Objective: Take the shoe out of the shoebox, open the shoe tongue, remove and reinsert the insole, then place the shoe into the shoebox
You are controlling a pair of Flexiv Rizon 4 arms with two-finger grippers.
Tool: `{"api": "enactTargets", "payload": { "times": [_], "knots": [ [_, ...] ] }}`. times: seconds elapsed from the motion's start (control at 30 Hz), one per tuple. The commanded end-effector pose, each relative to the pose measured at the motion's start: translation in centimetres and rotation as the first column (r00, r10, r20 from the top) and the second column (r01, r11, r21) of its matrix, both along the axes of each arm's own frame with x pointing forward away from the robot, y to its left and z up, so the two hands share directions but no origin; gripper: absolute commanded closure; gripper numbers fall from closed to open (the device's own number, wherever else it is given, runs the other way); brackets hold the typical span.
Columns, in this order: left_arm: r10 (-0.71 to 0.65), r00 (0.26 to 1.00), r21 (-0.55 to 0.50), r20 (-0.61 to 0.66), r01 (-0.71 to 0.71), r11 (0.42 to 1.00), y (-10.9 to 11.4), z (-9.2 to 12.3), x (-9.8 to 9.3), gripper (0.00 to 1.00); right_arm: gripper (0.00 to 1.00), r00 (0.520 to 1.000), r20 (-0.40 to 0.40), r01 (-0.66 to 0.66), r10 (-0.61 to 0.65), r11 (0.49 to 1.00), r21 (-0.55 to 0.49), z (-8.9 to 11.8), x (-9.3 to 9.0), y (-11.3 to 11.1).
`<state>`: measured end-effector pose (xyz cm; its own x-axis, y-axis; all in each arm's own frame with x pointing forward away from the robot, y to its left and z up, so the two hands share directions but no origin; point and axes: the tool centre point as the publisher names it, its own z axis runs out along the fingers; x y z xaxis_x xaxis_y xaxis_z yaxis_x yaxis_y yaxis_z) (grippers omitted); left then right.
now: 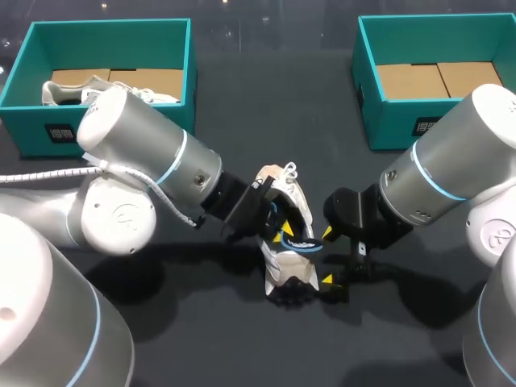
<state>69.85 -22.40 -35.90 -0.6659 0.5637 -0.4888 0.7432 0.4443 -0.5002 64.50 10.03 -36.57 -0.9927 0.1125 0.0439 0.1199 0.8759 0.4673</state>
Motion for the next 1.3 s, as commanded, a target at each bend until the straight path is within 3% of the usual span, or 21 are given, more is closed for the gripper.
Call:
{"api": "enactTargets", "payload": {
  "times": [0.03,0.1,0.33,0.47,0.5,0.57,0.6,0.8,1.03,1.3],
  "knots": [
    [-0.027,1.0,-0.033,0.007,0.027,0.999,-0.1,0.5,-0.2,0.81,0.0,1.0,0.002,0.001,-0.001,1.0,0.002,0.0,-0.1,-0.1],
    [-0.041,0.999,-0.047,0.019,0.042,0.998,-0.3,1.1,-0.6,0.75,0.0,1.0,0.002,0.001,-0.001,1.0,0.002,0.0,-0.1,-0.1],
    [-0.115,0.991,-0.065,0.062,0.119,0.991,-0.8,3.2,-2.3,0.65,0.0,1.0,0.002,0.001,-0.001,1.0,0.002,0.0,-0.1,-0.1],
    [-0.148,0.986,-0.078,0.076,0.154,0.985,-1.4,3.7,-3.1,0.64,0.0,1.0,0.002,0.001,-0.001,1.0,0.002,0.0,-0.1,-0.1],
    [-0.153,0.985,-0.083,0.078,0.16,0.984,-1.6,3.8,-3.1,0.65,0.0,1.0,0.002,0.001,-0.001,1.0,0.002,0.0,-0.1,-0.1],
    [-0.157,0.984,-0.088,0.086,0.165,0.982,-2.0,3.8,-3.2,0.75,0.0,1.0,0.002,0.001,-0.001,1.0,0.002,0.0,-0.1,-0.1],
    [-0.159,0.984,-0.089,0.085,0.166,0.982,-2.1,3.8,-3.2,1.0,0.0,1.0,0.002,0.001,-0.001,1.0,0.002,0.0,-0.1,-0.1],
    [-0.175,0.982,-0.066,0.067,0.179,0.982,-1.3,2.5,-3.2,1.0,0.0,1.0,0.002,0.001,-0.001,1.0,0.002,0.0,-0.1,-0.1],
    [-0.134,0.989,-0.007,0.069,0.135,0.991,-0.4,0.3,-0.6,1.0,0.0,1.0,0.002,0.001,-0.001,1.0,0.002,0.0,-0.1,-0.1],
    [-0.139,0.986,0.075,0.092,0.133,0.988,-0.6,-0.9,1.1,1.0,0.0,1.0,0.002,0.001,-0.001,1.0,0.002,0.0,-0.1,-0.1]
  ]
}}
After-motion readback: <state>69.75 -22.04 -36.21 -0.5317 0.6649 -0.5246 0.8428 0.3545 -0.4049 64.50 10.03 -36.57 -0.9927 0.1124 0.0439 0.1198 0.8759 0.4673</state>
